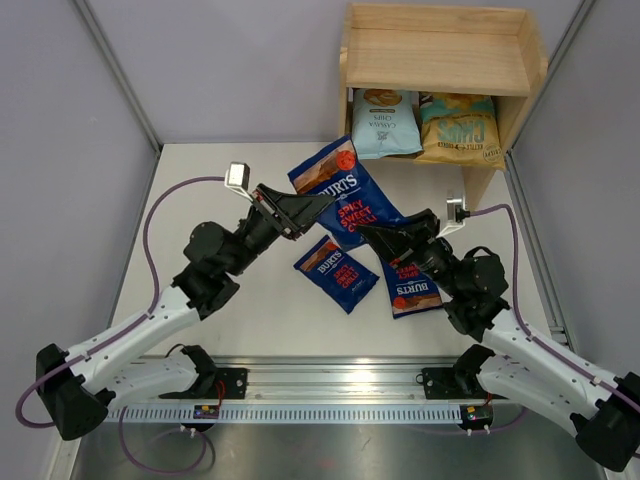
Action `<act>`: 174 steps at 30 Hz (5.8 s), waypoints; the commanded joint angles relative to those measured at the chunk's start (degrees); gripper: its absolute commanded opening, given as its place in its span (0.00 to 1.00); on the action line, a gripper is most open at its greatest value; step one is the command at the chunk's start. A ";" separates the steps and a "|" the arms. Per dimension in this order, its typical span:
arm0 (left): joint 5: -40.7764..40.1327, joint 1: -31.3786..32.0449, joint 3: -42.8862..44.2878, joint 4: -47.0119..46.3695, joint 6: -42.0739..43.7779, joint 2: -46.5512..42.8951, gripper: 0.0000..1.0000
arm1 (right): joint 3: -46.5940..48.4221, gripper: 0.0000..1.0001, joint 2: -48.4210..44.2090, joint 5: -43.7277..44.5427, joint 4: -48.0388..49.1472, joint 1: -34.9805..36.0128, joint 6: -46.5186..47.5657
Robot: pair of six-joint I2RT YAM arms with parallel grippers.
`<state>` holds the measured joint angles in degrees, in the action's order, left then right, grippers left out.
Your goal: Place and organize the chips bags onto the shelf
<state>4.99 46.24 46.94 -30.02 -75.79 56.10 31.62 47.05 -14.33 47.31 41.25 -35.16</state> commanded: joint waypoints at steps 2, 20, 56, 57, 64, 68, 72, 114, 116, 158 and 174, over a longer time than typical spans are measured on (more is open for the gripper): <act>-4.03 -0.18 6.93 4.36 16.25 -0.90 0.33 | 6.87 0.08 -3.27 10.43 -14.06 0.14 -4.47; -26.70 -0.71 18.28 49.34 42.47 -5.20 0.76 | 31.30 0.06 11.99 16.43 -37.64 -21.64 -26.71; -34.70 -0.89 13.71 67.90 46.96 -18.91 0.99 | 105.29 0.19 66.85 34.28 -75.78 -19.90 -37.45; -34.88 -0.80 13.62 67.90 47.05 -19.09 0.99 | 106.62 0.18 67.56 34.28 -76.48 -19.38 -36.92; -34.70 -0.89 13.27 68.78 46.52 -19.62 0.99 | 115.60 0.28 72.22 32.61 -82.81 -18.14 -31.13; -34.27 -0.89 12.74 68.87 46.35 -19.80 0.99 | 113.32 0.38 70.38 33.66 -82.73 -18.23 -26.55; -33.47 -0.89 12.48 68.96 46.34 -19.62 0.99 | 116.73 0.90 71.34 33.84 -85.01 -18.14 -19.61; -31.36 -0.80 8.70 67.55 47.31 -17.69 0.99 | 119.38 0.57 71.70 29.61 -85.45 -16.73 -5.45; -30.66 -0.89 8.26 67.11 46.96 -17.43 0.99 | 116.93 0.61 69.95 30.50 -85.45 -17.17 -4.57; -25.47 1.22 -16.35 36.28 1.26 6.89 0.89 | 28.44 0.99 -5.01 15.65 -76.84 -21.83 2.20; -24.24 0.87 -8.27 28.09 2.40 31.17 0.81 | 21.12 0.98 -14.26 7.56 -79.57 -21.83 0.97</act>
<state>-17.87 47.13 36.73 0.12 -73.17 85.01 53.63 33.04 -4.71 -32.86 19.68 -33.89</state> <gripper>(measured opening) 0.820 0.986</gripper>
